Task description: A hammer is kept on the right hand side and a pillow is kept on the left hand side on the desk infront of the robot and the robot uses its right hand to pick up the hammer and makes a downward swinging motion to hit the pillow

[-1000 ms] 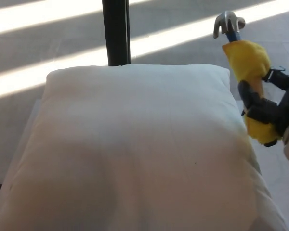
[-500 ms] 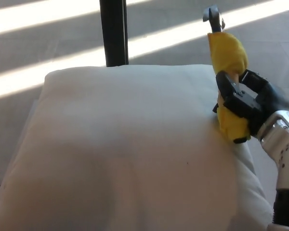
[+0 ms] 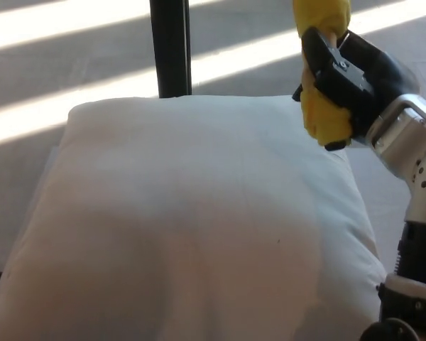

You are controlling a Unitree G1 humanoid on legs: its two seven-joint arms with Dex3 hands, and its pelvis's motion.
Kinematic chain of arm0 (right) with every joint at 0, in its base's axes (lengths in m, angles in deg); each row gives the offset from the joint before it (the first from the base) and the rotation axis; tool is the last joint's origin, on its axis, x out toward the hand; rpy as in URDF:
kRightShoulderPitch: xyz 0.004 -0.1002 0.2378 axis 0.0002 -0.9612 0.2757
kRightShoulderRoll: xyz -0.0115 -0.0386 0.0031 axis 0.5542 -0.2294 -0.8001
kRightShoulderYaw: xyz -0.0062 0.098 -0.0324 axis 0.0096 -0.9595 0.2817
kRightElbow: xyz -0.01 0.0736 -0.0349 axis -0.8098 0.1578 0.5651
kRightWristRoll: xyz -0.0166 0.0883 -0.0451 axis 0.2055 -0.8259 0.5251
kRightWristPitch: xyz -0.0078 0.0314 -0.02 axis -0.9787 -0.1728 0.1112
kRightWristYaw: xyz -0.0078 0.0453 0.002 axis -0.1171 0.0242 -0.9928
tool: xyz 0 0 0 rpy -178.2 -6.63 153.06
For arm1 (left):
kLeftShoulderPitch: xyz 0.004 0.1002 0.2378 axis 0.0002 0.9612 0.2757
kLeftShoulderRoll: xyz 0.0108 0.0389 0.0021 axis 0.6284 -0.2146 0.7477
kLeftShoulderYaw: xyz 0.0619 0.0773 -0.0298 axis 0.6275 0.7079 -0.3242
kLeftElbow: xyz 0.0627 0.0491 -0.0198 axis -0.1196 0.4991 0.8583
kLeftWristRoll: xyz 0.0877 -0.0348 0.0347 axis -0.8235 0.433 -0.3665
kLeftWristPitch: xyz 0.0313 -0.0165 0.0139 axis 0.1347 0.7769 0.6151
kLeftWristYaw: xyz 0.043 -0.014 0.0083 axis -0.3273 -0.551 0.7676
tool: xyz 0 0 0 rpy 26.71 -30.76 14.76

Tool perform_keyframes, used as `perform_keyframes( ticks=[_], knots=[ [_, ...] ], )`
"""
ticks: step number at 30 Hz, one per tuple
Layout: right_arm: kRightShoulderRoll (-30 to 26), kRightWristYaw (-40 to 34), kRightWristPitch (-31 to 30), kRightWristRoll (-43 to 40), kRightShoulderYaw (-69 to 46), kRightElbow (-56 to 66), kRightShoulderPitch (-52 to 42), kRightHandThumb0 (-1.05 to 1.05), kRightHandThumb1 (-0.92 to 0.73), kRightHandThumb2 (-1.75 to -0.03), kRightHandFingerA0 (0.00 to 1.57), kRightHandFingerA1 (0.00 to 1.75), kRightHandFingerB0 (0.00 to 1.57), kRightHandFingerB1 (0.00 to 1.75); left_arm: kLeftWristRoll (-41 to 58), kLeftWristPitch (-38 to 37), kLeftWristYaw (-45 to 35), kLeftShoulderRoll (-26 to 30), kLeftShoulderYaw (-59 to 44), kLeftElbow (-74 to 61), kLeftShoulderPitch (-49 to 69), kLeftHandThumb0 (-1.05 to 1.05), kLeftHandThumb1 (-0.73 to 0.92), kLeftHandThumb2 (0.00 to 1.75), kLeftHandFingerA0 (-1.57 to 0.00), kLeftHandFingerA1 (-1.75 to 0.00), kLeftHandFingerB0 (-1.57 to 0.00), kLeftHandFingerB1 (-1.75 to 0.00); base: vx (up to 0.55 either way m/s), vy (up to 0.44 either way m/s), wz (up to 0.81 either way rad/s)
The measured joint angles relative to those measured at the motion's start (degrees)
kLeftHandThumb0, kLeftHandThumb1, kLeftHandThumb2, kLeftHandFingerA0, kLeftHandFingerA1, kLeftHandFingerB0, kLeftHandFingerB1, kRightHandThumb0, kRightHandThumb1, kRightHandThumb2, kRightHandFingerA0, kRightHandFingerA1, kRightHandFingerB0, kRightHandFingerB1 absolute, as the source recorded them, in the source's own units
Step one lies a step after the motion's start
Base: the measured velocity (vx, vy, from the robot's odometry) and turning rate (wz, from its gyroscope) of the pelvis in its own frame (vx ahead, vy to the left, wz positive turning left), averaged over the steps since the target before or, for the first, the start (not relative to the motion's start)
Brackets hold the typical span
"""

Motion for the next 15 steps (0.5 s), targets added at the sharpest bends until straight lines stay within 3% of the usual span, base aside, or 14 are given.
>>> perform_keyframes(
  ticks=[3, 7, 9, 10, 11, 13, 14, 15],
  knots=[
    [0.2, -0.93, -0.77, -1.15, 0.2, 0.25, 1.24, -0.33, -0.63, -1.19, 1.1, 1.75, 0.81, 1.75, 0.0, 0.0, 0.0, 0.0, 0.0, 0.05, 0.04, -0.63, 0.73, 0.62, -0.46, -0.55, -0.48, -0.41, 0.0, 0.0, 0.0],
    [0.35, -2.41, -1.73, -3.5, -0.08, 0.41, 2.09, -0.35, -0.69, -1.07, 1.06, 1.75, 0.77, 1.75, -0.01, 0.0, 0.0, -0.06, 0.0, 0.09, 0.13, -0.62, 0.75, 0.62, -0.47, -0.55, -0.49, -0.41, 0.0, 0.0, 0.0],
    [0.37, -3.57, -2.07, -4.76, -0.28, 0.48, 2.11, -0.33, -0.7, -1.12, 1.03, 1.75, 0.75, 1.75, -0.01, 0.0, 0.01, -0.14, 0.0, 0.09, 0.16, -0.61, 0.75, 0.63, -0.44, -0.51, -0.47, -0.4, 0.0, 0.0, 0.0],
    [0.37, -4.0, -2.18, -5.07, -0.31, 0.52, 2.11, -0.35, -0.85, -0.95, 1.01, 1.75, 0.73, 1.75, -0.01, 0.0, 0.02, -0.19, 0.0, 0.09, 0.16, -0.61, 0.74, 0.62, -0.43, -0.53, -0.48, -0.41, 0.0, 0.0, 0.0],
    [0.38, -4.57, -2.29, -5.31, -0.28, 0.62, 2.11, -0.35, -0.89, -0.89, 1.0, 1.75, 0.73, 1.75, -0.01, 0.0, 0.02, -0.25, 0.0, 0.09, 0.14, -0.62, 0.74, 0.62, -0.4, -0.55, -0.49, -0.42, 0.0, 0.0, 0.0],
    [0.38, -5.54, -2.42, -5.7, -0.21, 0.73, 2.11, -0.35, -0.87, -0.91, 1.01, 1.75, 0.75, 1.75, -0.01, 0.0, 0.03, -0.36, 0.0, 0.09, 0.12, -0.63, 0.74, 0.62, -0.43, -0.57, -0.49, -0.41, 0.0, 0.0, 0.0],
    [0.39, -6.07, -2.48, -5.9, -0.16, 0.76, 2.1, -0.33, -0.75, -1.06, 1.03, 1.75, 0.76, 1.75, -0.01, 0.0, 0.03, -0.42, 0.0, 0.09, 0.11, -0.63, 0.75, 0.62, -0.44, -0.54, -0.47, -0.41, 0.0, 0.0, 0.0],
    [0.39, -6.51, -2.55, -6.1, -0.13, 0.76, 2.09, -0.33, -0.75, -1.06, 1.03, 1.75, 0.76, 1.75, -0.01, 0.0, 0.03, -0.49, 0.0, 0.08, 0.1, -0.63, 0.75, 0.62, -0.44, -0.54, -0.47, -0.41, 0.0, 0.0, 0.0]
  ],
)
